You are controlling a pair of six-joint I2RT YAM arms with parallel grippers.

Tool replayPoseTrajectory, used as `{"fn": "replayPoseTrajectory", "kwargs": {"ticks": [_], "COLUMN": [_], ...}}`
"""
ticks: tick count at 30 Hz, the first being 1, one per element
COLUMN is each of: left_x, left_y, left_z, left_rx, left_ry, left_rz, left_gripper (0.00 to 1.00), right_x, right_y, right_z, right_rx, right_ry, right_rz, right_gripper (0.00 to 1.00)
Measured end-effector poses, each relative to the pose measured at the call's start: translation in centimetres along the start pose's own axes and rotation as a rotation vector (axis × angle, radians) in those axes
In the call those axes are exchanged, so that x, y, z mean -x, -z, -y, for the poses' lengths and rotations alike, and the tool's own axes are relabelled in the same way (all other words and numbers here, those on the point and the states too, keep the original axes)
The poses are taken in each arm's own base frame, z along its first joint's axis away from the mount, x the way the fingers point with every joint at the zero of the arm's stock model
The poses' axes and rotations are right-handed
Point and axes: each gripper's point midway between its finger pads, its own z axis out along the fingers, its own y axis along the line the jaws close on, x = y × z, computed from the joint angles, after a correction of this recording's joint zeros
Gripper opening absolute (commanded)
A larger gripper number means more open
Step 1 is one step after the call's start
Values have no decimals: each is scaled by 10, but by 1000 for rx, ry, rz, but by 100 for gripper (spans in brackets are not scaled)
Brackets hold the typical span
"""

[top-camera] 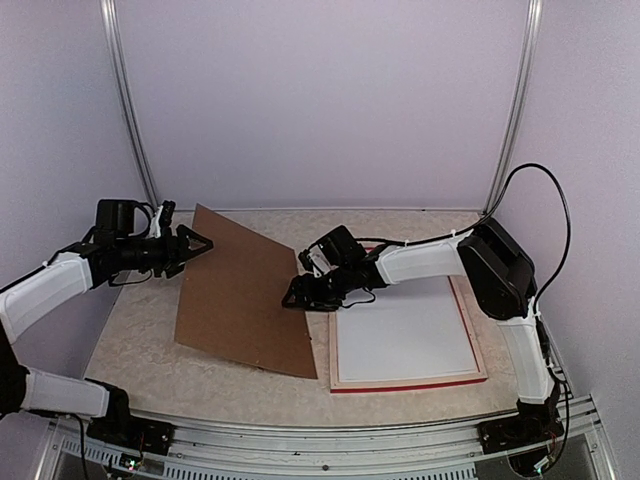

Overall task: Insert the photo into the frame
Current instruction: Pick up the backboard from the center of the board.

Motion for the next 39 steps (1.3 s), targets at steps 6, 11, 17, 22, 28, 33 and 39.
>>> {"fn": "replayPoseTrajectory", "kwargs": {"ticks": [6,11,17,22,28,33,39], "left_x": [0,11,18,15,17,30,43], "left_y": [-2,3,6,2,0,6,16], "left_z": [7,7,-9,-17,-12,7,18], "left_rx": [-3,96,239,309,333,314,324], "left_ry": [6,7,20,22,25,38,62], "left_rz": [-7,7,18,3,-2,15,45], "left_gripper": [61,45,24,12,0,0,0], "right_x": [-2,-6,-7,-7,-9,-13,-1], "right_y": [-2,-2,-3,-2,1,6,30], "right_z": [-5,-8,-8,-8,-6,-4,-10], "right_rx": [41,60,59,57,42,-7,-86], "right_ry": [9,12,17,19,27,55,109], "right_rz": [-3,-14,-16,-17,-26,-48,-53], "right_gripper": [72,71,71,72,73,76,79]}}
